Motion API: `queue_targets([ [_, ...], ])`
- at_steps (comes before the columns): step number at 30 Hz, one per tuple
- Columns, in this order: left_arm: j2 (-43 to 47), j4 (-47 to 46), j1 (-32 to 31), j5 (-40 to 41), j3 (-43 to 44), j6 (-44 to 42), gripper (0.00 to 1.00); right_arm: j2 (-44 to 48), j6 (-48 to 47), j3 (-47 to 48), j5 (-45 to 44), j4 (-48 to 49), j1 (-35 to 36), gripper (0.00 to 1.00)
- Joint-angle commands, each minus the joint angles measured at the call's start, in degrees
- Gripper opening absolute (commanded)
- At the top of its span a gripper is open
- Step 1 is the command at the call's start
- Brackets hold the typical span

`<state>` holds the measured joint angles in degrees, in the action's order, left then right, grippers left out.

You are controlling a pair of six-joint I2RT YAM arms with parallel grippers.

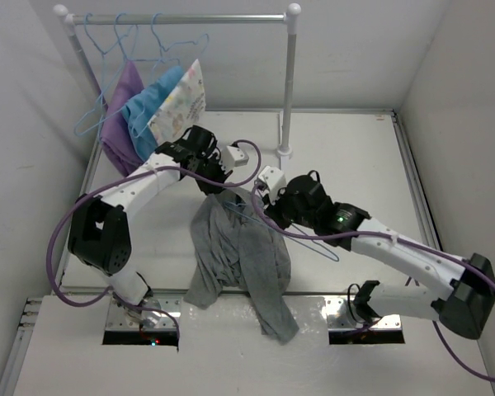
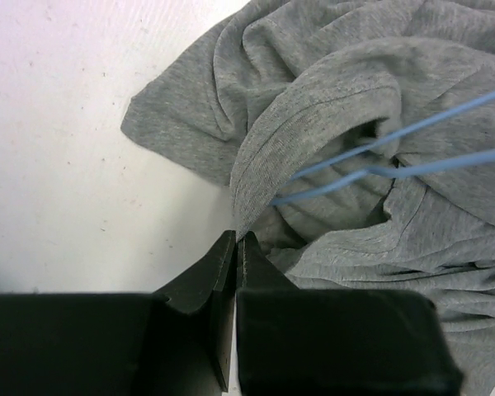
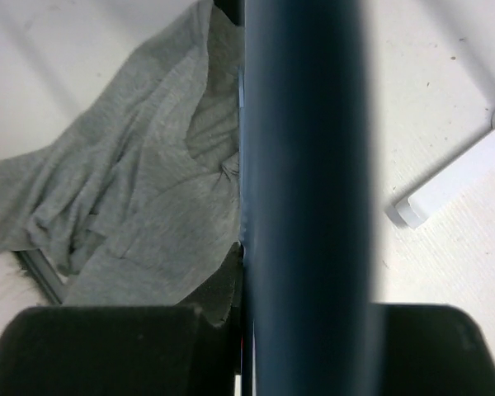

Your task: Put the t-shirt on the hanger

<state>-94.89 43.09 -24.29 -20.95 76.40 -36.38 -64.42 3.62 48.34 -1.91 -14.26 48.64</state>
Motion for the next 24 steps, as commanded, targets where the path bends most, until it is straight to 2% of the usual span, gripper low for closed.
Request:
queue_targets([
  [1, 2.78, -0.46, -0.05, -2.07, 0.24, -1.58, 0.0, -3.59, -3.17, 4.39, -0.11, 4.59, 0.49, 0.0],
  [4, 3.13, -0.38, 0.04, -3.91, 0.15, -3.16, 0.0, -7.37, -5.96, 6.24, 5.05, 5.21, 0.49, 0.0],
  [5, 3.66, -0.55, -0.05, -4.62, 0.06, -3.87, 0.0, -8.6, -7.03, 6.59, 8.12, 4.77, 0.49, 0.0],
  [6, 4.1, -0.81, -0.05, -6.11, -0.37, -4.66, 0.0, -8.87, -8.0, 6.33, 14.77, 4.6, 0.4, 0.0],
  [7, 4.62, -1.08, -0.05, -6.9, -0.81, -6.67, 0.0, -8.79, -9.06, 5.81, 16.83, 4.59, 0.4, 0.0],
  [10, 7.26, -2.05, -0.05, -10.42, -2.83, -10.53, 0.0, -7.13, -9.51, 2.74, 19.05, 6.69, -0.12, 0.0],
  [15, 9.99, 2.96, -1.28, -20.15, -2.4, -15.02, 0.0, -4.49, -8.63, 0.27, 21.42, 10.12, -1.18, 0.0],
  [19, 12.18, 7.0, -2.42, -27.29, -1.61, -16.44, 0.0, -2.29, -7.23, -3.85, 21.34, 17.66, -1.27, 0.0],
  [21, 12.97, 8.06, -3.56, -28.27, -0.73, -15.31, 0.0, -2.02, -6.7, -4.91, 20.29, 19.61, -1.18, 0.0],
  [23, 14.12, 4.04, -4.7, -24.44, -1.07, -7.87, 0.0, -1.76, -6.25, -6.84, 18.19, 22.25, -1.27, 0.0],
  [24, 14.29, 2.19, -5.06, -22.4, -1.34, -0.52, 0.0, -1.58, -5.82, -7.72, 17.22, 23.56, -1.18, 0.0],
])
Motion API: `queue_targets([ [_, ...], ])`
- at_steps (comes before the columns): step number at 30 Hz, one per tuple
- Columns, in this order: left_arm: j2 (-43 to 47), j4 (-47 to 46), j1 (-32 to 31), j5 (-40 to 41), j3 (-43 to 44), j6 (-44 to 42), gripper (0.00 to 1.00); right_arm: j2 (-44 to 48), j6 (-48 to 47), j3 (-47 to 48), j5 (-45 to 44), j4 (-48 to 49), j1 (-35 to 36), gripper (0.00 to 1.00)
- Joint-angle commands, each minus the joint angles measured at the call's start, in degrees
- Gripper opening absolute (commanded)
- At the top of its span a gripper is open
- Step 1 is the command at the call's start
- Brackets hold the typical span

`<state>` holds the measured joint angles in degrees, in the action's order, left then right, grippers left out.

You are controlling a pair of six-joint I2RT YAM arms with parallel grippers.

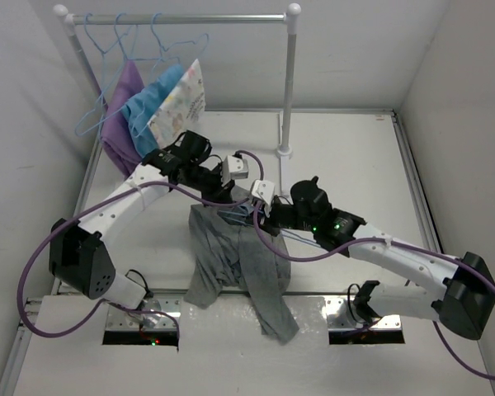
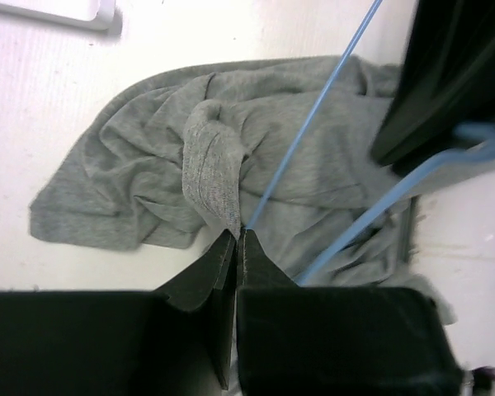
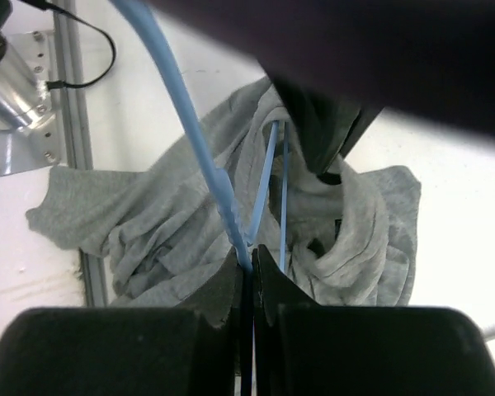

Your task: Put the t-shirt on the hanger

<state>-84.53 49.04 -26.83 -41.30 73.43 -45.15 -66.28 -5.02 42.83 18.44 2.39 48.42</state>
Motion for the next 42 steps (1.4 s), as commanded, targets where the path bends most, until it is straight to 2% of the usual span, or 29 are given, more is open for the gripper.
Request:
queue_targets([
  [1, 3.59, -4.64, -2.96, -0.9, 1.63, 9.97, 0.0, 0.36, 2.99, -4.49, -4.1, 10.32, -0.96, 0.0],
  [5, 1.48, -3.59, -4.19, 0.42, 2.86, 13.76, 0.0, -1.48, 3.43, -8.02, -8.23, 18.25, -0.96, 0.0],
  [9, 0.95, -7.8, -4.9, 2.53, 1.46, 19.55, 0.0, -6.04, 4.57, -9.52, -8.16, 27.9, -1.05, 0.0],
  [12, 0.51, -9.48, -5.16, 3.06, -1.09, 20.8, 0.0, -9.91, 6.76, -9.78, -6.4, 32.13, -1.05, 0.0],
  [14, -0.72, -10.01, -5.08, 3.24, -2.67, 20.63, 0.04, -12.71, 6.95, -10.4, -6.13, 33.81, -1.05, 0.0],
  [21, -6.08, -11.59, -5.07, 5.44, -2.76, 17.72, 0.04, -21.86, 9.23, -10.31, -1.22, 37.67, -1.67, 0.0],
  [25, -8.19, -12.83, -5.07, 5.26, -2.85, 17.81, 0.05, -24.06, 10.03, -10.22, -0.68, 38.3, -1.93, 0.0],
  [27, -8.72, -12.13, -4.99, 6.22, -2.5, 17.29, 0.18, -24.68, 10.03, -10.22, -0.42, 37.69, -2.02, 0.0],
  [28, -8.55, -11.51, -4.9, 7.01, -1.98, 17.02, 0.34, -24.95, 10.11, -10.48, -0.33, 37.68, -2.02, 0.0],
  [30, -6.98, -10.98, -3.94, 9.74, -1.54, 16.41, 0.45, -25.04, 10.2, -11.36, -0.42, 38.21, -2.1, 0.0],
  [31, -6.18, -10.72, -2.19, 10.09, -0.92, 16.23, 0.59, -25.12, 10.2, -11.45, -0.42, 38.3, -2.11, 0.0],
  [34, -3.1, -10.02, 0.72, 12.9, 0.92, 15.35, 0.83, -25.56, 10.29, -11.54, -0.24, 38.13, -2.19, 0.0],
  [39, -0.46, -7.21, 2.83, 18.88, 3.82, 12.54, 0.85, -26.88, 10.38, -10.4, 0.63, 36.55, -2.55, 0.0],
  [41, 0.5, -7.03, 6.34, 19.76, 3.92, 10.8, 0.79, -26.97, 10.64, -10.31, 0.81, 36.28, -2.81, 0.0],
  [42, 0.86, -6.5, 7.83, 19.59, 3.39, 9.56, 0.67, -26.97, 10.64, -10.57, 0.9, 36.28, -2.9, 0.0],
])
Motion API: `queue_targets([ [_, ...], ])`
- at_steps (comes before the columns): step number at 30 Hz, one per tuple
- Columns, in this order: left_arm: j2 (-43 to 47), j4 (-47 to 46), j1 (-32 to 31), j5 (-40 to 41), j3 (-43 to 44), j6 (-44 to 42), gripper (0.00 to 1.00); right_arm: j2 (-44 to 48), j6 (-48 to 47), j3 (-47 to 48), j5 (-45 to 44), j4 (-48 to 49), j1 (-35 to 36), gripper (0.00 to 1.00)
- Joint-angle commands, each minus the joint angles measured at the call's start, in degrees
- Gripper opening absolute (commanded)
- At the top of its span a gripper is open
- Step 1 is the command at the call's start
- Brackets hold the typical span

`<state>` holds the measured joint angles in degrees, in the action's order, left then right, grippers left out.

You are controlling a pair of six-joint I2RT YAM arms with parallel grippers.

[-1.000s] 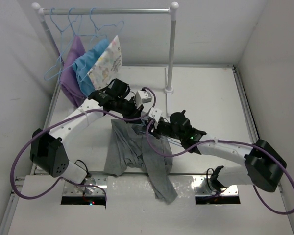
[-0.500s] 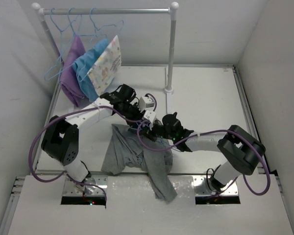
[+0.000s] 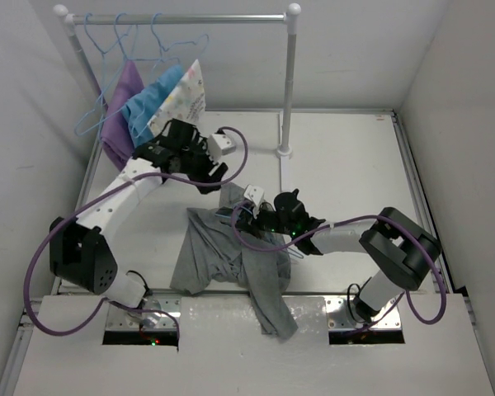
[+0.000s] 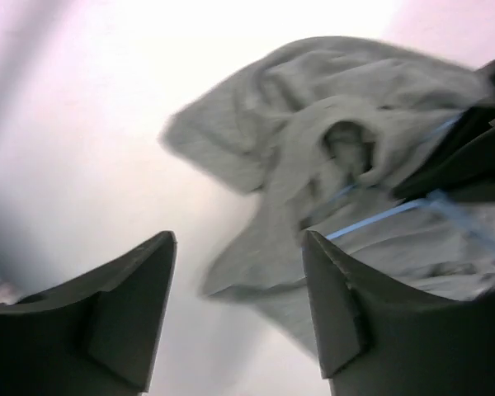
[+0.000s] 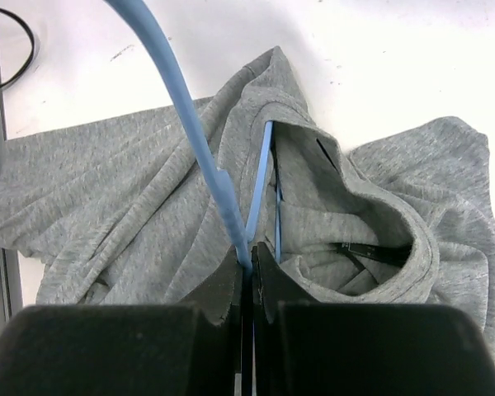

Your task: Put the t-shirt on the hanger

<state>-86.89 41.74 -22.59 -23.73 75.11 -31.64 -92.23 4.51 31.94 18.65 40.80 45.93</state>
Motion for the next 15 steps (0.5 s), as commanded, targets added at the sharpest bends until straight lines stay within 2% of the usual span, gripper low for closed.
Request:
queue_targets([
  [1, 3.57, 0.98, 5.87, 2.63, 1.1, -5.09, 0.57, -0.94, 1.2, 0.31, 0.86, -2.21, -0.49, 0.0],
  [3, 4.62, 3.08, 6.94, 3.07, -1.79, -10.96, 0.42, -0.85, 1.38, 0.22, 0.86, -2.47, -0.58, 0.0],
  [5, 5.33, 4.14, 7.03, 2.2, -4.78, -17.63, 0.41, -0.94, 1.29, 0.4, 1.03, -2.74, -0.67, 0.0],
  [8, 5.07, 3.01, 7.12, 1.66, -9.45, -22.84, 0.52, -1.11, 1.29, 0.84, 1.21, -3.35, -0.58, 0.0],
  [9, 5.07, 1.35, 7.38, 0.62, -11.55, -24.77, 0.59, -1.29, 1.29, 1.19, 1.3, -3.62, -0.67, 0.0],
  [10, 5.15, 1.24, 8.34, -1.39, -12.7, -27.66, 0.62, -1.38, 1.37, 1.36, 1.3, -3.79, -0.67, 0.0],
  [11, 5.76, 1.42, 8.87, -7.15, -14.19, -35.69, 0.66, -1.47, 1.46, 1.63, 1.47, -4.4, -0.58, 0.0],
  [12, 6.12, 0.2, 9.4, -9.73, -17.68, -38.91, 0.76, -1.55, 1.46, 2.15, 1.47, -4.84, -0.58, 0.0],
  [15, 6.39, -6.4, 9.41, -14.76, -21.23, -40.08, 0.84, -1.47, 1.38, 2.6, 1.82, -5.99, -0.67, 0.0],
])
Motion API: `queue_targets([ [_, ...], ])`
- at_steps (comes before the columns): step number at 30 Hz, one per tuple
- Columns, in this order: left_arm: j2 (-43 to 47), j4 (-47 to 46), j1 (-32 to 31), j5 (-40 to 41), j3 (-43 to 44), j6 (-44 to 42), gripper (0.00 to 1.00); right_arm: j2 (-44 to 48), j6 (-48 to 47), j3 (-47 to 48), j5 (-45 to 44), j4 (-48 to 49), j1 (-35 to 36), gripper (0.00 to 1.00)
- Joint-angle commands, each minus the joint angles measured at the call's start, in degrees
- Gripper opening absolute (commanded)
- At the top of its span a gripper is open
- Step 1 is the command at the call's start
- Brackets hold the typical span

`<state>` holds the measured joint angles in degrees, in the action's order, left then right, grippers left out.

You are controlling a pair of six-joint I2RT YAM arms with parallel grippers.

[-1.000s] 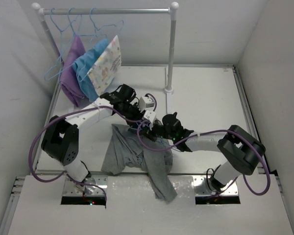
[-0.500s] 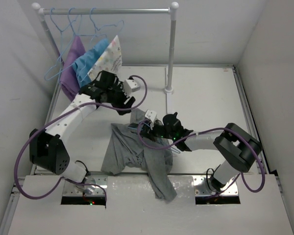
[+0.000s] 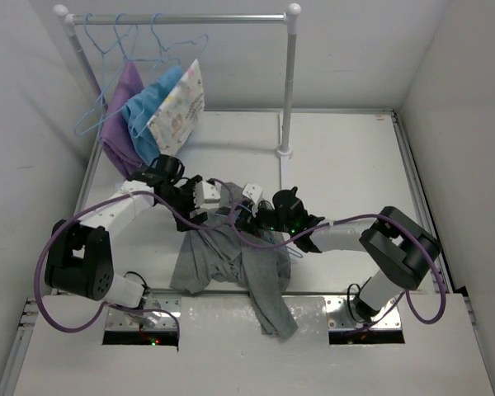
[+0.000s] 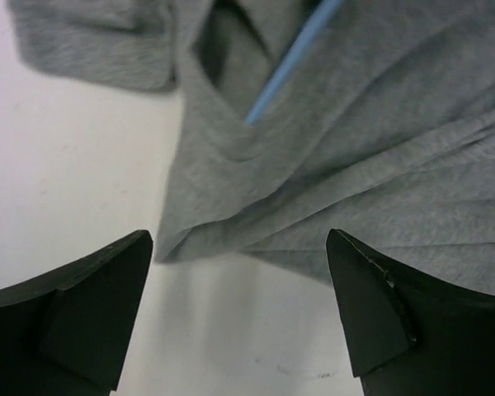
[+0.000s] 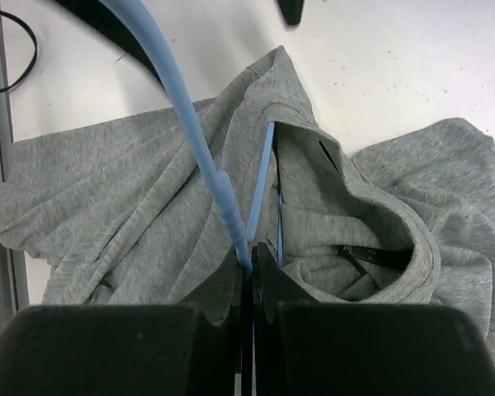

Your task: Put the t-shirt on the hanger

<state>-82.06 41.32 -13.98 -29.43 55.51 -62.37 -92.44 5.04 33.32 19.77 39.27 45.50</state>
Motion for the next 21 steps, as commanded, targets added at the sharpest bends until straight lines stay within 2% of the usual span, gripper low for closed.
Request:
queue_targets([
  [1, 1.12, -6.51, 0.71, -11.15, -1.63, -9.35, 0.85, -1.25, 0.85, 1.22, 0.71, -4.55, -0.23, 0.0],
  [7, -6.26, -11.08, 0.01, -11.45, -0.93, -7.68, 0.87, -0.9, 0.59, 1.66, 1.32, -6.22, -0.14, 0.0],
  [13, -12.24, -20.21, -0.61, -10.3, -1.8, -3.03, 0.77, 0.25, 0.5, 1.4, 1.67, -6.39, -0.23, 0.0],
  [15, -13.03, -22.24, -0.87, -10.21, -1.81, -1.1, 0.67, 0.33, 0.41, 1.4, 1.85, -6.57, -0.14, 0.0],
  [16, -13.73, -23.47, -1.22, -10.3, -1.54, -0.83, 0.53, 0.42, 0.41, 1.22, 1.94, -6.4, -0.23, 0.0],
  [18, -14.26, -23.04, -1.67, -11.52, -1.19, -0.82, 0.41, 0.34, 0.5, 1.05, 2.11, -6.13, -0.23, 0.0],
  [19, -14.7, -21.21, -1.75, -12.31, -0.75, -2.04, 0.28, 0.33, 0.5, 0.78, 2.29, -5.96, -0.23, 0.0],
  [21, -14.88, -18.83, -2.11, -15.02, -0.4, -4.24, 0.11, 0.42, 0.33, 0.87, 2.29, -6.13, -0.14, 0.0],
])
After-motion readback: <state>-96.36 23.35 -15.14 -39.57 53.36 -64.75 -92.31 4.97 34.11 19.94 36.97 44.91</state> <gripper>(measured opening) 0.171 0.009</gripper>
